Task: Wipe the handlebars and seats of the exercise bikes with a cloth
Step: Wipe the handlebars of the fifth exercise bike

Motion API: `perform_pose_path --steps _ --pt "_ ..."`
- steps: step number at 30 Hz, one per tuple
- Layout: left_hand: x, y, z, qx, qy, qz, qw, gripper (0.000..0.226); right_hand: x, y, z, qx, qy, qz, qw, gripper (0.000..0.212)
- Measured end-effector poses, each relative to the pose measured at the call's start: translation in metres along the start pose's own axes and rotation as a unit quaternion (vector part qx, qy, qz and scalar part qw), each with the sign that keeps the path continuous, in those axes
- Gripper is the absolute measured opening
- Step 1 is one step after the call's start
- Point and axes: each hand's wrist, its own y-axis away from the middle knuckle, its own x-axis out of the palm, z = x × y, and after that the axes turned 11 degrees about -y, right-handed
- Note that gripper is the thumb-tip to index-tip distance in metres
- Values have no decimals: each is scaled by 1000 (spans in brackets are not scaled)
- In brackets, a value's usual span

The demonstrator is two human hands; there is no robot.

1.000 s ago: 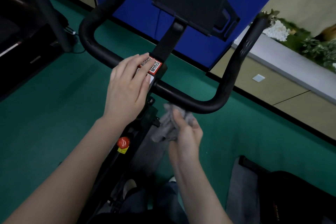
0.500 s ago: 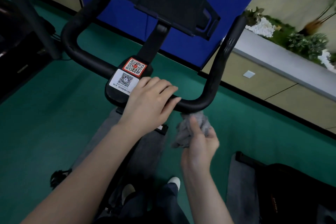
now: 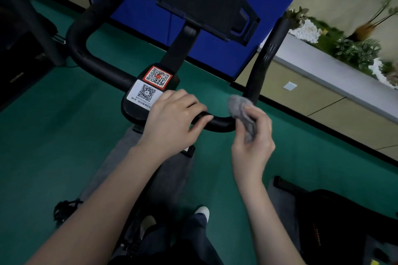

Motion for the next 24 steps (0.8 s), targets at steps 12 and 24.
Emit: perform_pose_path --steps 12,24 --pt "-1 2 2 8 0 6 1000 32 -5 -101 15 -43 256 446 857 23" --pt "1 1 3 21 0 -2 1000 32 0 -128 25 20 200 632 749 16"
